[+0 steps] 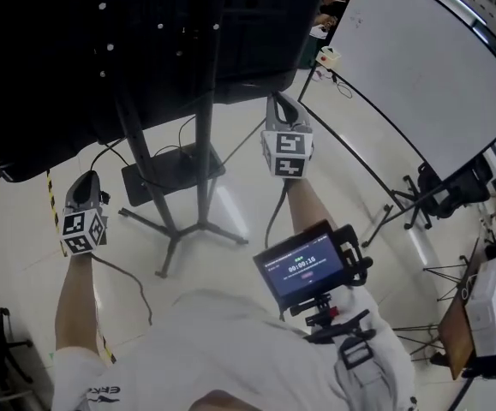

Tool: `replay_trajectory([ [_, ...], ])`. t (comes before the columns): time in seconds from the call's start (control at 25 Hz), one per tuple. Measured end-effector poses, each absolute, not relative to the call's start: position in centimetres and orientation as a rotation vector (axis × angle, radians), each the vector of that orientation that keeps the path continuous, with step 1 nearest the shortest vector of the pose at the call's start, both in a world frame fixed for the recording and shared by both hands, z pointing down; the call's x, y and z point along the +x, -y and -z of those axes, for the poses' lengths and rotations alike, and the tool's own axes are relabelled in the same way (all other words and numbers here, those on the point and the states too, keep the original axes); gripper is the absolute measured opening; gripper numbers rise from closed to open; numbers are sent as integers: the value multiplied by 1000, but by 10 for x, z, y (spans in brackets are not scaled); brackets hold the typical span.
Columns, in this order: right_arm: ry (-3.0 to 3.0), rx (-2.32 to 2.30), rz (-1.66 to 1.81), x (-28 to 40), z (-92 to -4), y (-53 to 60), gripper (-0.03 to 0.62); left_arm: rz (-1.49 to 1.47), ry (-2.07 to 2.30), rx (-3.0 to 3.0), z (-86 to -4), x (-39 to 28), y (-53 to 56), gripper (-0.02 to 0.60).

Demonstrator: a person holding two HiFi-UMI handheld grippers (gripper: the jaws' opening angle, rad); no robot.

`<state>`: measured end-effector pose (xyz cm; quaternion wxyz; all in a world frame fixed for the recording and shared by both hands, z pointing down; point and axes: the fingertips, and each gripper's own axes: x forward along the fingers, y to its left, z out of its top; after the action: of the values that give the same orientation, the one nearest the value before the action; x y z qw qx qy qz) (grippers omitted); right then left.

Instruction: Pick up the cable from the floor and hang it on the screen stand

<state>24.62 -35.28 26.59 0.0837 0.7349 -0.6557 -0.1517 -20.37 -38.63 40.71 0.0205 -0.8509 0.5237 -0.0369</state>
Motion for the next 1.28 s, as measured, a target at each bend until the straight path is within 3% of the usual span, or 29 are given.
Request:
replay_trajectory([
  [0.6, 1910, 2172, 324, 247, -279, 333, 29, 19, -1423, -2695, -298, -181, 370, 14],
  [1.28, 2183, 2051, 497, 257, -219, 413, 28, -57, -1679, -2443, -225, -172, 396, 12],
])
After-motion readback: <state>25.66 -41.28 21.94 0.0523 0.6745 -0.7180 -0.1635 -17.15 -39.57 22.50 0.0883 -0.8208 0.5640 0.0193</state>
